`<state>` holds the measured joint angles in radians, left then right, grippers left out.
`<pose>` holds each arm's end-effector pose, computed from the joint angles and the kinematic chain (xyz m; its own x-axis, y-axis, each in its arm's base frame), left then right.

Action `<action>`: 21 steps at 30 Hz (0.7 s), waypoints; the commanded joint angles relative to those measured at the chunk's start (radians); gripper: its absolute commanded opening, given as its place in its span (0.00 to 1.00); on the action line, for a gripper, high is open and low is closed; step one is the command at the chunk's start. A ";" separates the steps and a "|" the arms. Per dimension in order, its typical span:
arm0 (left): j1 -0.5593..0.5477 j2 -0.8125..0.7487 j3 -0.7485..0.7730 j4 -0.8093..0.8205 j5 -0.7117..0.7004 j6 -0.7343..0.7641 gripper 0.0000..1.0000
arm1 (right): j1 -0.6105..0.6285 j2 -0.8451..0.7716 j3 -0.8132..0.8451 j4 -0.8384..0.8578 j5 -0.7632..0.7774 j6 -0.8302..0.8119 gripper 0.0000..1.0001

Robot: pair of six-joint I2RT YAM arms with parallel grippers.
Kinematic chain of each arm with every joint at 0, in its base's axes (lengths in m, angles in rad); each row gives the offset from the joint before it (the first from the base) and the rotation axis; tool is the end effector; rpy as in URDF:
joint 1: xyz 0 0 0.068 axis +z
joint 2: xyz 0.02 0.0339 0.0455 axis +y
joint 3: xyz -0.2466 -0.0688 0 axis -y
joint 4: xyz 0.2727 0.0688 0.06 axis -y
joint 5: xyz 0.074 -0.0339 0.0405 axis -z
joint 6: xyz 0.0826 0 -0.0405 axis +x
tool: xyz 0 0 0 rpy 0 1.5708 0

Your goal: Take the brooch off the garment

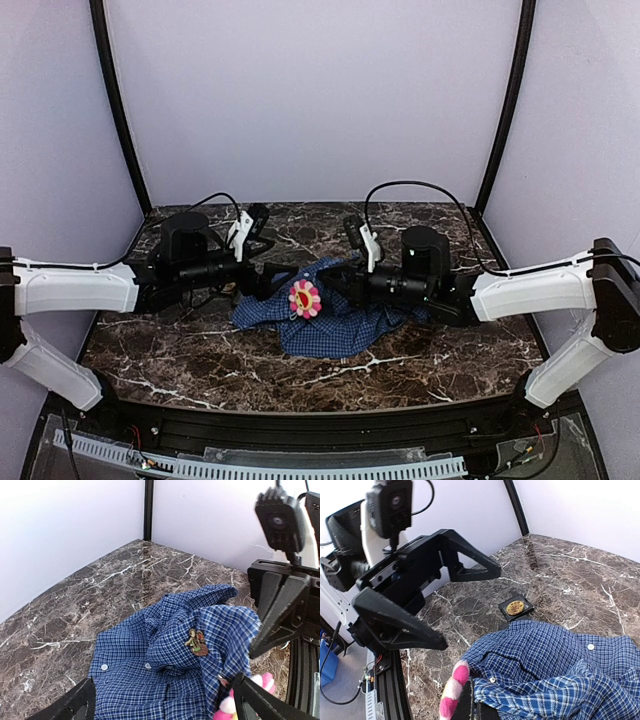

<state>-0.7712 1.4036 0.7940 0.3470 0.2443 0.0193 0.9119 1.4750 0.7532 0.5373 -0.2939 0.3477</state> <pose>0.2627 -0.2832 0.2097 -0.1698 0.1912 -0.9667 0.8472 0.5294 -0.0441 0.2206 0.3240 0.1957 -0.4229 -0.0134 -0.9061 -0.8371 0.3887 0.3849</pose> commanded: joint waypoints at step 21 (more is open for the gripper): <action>-0.122 0.189 0.122 0.031 -0.129 0.147 0.54 | 0.007 0.040 0.113 -0.037 0.069 0.043 0.00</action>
<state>-0.8898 1.5742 0.8848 0.3264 0.1345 0.1570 0.9119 1.5223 0.8471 0.5079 -0.2386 0.3908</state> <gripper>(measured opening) 0.774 0.006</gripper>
